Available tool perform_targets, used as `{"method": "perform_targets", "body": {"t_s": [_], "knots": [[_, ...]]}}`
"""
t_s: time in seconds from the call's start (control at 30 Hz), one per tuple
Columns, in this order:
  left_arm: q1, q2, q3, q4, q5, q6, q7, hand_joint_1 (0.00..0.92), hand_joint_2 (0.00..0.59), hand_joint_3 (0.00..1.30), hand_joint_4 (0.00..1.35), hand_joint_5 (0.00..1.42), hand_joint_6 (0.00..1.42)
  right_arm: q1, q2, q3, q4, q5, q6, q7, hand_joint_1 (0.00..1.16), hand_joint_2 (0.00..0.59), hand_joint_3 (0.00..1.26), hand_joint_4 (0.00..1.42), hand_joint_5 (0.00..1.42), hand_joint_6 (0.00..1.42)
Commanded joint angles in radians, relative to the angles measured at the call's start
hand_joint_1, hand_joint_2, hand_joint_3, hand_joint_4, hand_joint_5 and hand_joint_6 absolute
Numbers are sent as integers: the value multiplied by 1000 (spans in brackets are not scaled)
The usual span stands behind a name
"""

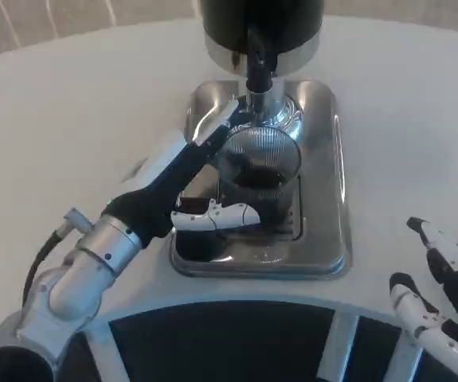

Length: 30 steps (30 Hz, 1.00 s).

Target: Grasp the cup under the faucet to collect the drink, then remove the cup.

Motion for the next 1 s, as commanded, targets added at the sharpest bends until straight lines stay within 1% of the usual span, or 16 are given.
{"method": "perform_targets", "body": {"t_s": [0.03,0.13,0.17,0.23,0.5,0.77,1.0], "knots": [[3,-4,-20,7,26,26,9,400,55,0,77,403,398,10,9,1,-16,3,8,3,15,543,5,0,0,0],[3,-2,-26,5,29,35,17,390,55,0,78,414,401,14,10,0,-18,3,6,4,19,545,5,0,0,0],[3,-2,-27,4,30,39,21,388,55,0,78,416,401,15,11,0,-19,3,6,4,43,552,5,0,0,0],[3,-3,-27,1,33,46,28,384,55,0,78,418,412,17,11,-2,-19,6,6,2,52,553,5,0,0,0],[5,-8,-13,-10,29,44,55,382,55,0,87,431,424,15,12,-3,-12,12,6,0,63,551,5,0,0,0],[1,8,-8,-4,26,42,41,382,55,0,88,435,422,-5,14,3,12,16,11,-5,66,553,5,0,0,0],[-6,2,-13,20,30,62,36,382,55,0,89,436,439,-13,16,13,23,13,13,-7,64,554,9,0,0,0]]}}
